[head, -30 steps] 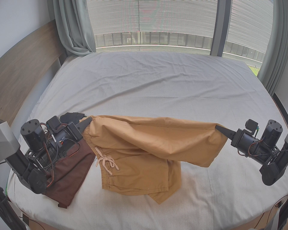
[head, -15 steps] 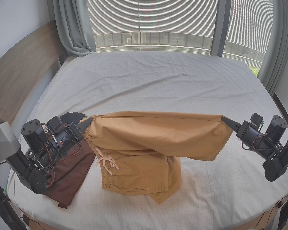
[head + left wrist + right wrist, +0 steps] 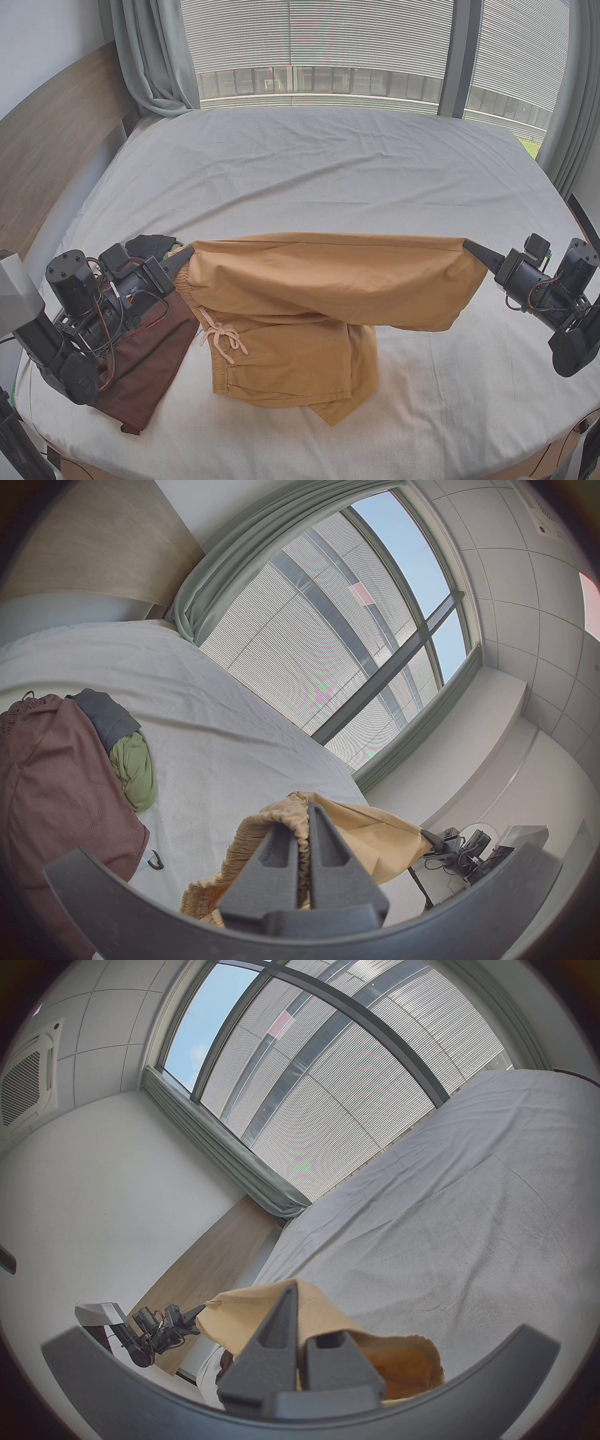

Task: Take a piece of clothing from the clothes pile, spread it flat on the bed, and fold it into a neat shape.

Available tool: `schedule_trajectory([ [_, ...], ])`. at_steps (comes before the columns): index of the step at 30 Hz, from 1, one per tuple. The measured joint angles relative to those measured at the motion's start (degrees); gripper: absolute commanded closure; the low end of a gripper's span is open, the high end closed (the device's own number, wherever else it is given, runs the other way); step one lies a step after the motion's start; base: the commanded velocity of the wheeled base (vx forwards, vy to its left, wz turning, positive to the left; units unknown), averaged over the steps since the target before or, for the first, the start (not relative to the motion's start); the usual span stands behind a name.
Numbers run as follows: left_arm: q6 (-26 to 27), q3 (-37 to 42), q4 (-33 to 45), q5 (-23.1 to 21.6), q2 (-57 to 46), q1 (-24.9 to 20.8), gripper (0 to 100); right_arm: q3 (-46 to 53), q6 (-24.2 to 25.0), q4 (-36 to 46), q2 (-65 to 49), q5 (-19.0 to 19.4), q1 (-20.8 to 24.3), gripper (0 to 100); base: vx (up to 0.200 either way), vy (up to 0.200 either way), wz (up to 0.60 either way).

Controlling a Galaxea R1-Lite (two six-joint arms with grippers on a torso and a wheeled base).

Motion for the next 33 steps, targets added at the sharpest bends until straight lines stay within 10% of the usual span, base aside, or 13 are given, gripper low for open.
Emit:
schedule_trajectory([
  [33,5.3,-7.5,-0.1,0.1,6.8,3.0,100,-11.8,-0.4,0.7,9.6,-3.3,0.3,100,0.000,0.000,0.00],
])
